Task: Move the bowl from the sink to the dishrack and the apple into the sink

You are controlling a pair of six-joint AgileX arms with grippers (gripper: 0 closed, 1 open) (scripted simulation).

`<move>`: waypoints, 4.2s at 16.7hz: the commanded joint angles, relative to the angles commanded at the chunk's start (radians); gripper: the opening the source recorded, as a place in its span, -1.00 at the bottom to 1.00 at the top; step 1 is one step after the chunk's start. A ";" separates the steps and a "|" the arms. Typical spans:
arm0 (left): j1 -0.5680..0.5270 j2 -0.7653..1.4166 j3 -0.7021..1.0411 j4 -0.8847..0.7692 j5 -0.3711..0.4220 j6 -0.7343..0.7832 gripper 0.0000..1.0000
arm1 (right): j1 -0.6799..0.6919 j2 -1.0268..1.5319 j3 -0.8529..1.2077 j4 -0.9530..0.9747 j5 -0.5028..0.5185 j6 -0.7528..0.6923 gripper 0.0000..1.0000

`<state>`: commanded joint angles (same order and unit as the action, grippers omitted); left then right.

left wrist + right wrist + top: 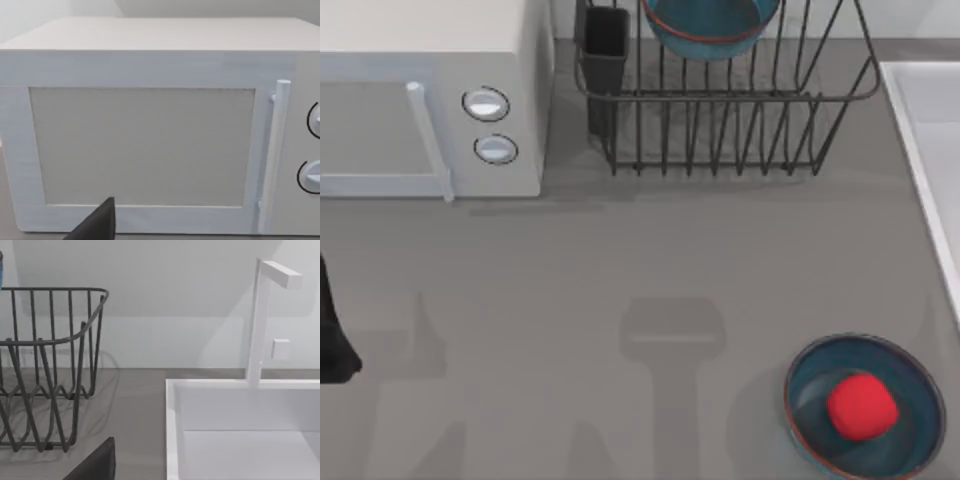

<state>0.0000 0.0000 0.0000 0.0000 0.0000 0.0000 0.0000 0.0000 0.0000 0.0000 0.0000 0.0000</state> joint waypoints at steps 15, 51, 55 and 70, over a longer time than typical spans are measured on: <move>0.000 0.000 0.000 0.000 0.000 0.000 1.00 | 0.112 0.227 0.192 -0.200 0.002 0.112 1.00; 0.000 0.000 0.000 0.000 0.000 0.000 1.00 | 0.590 1.641 0.737 -0.667 0.000 0.601 1.00; 0.000 0.000 0.000 0.000 0.000 0.000 1.00 | 0.590 1.641 0.737 -0.667 0.000 0.601 0.70; 0.000 0.000 0.000 0.000 0.000 0.000 1.00 | 0.590 1.641 0.737 -0.667 0.000 0.601 -1.00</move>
<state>0.0000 0.0000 0.0000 0.0000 0.0000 0.0000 0.5897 1.6409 0.7374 -0.6673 0.0000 0.6008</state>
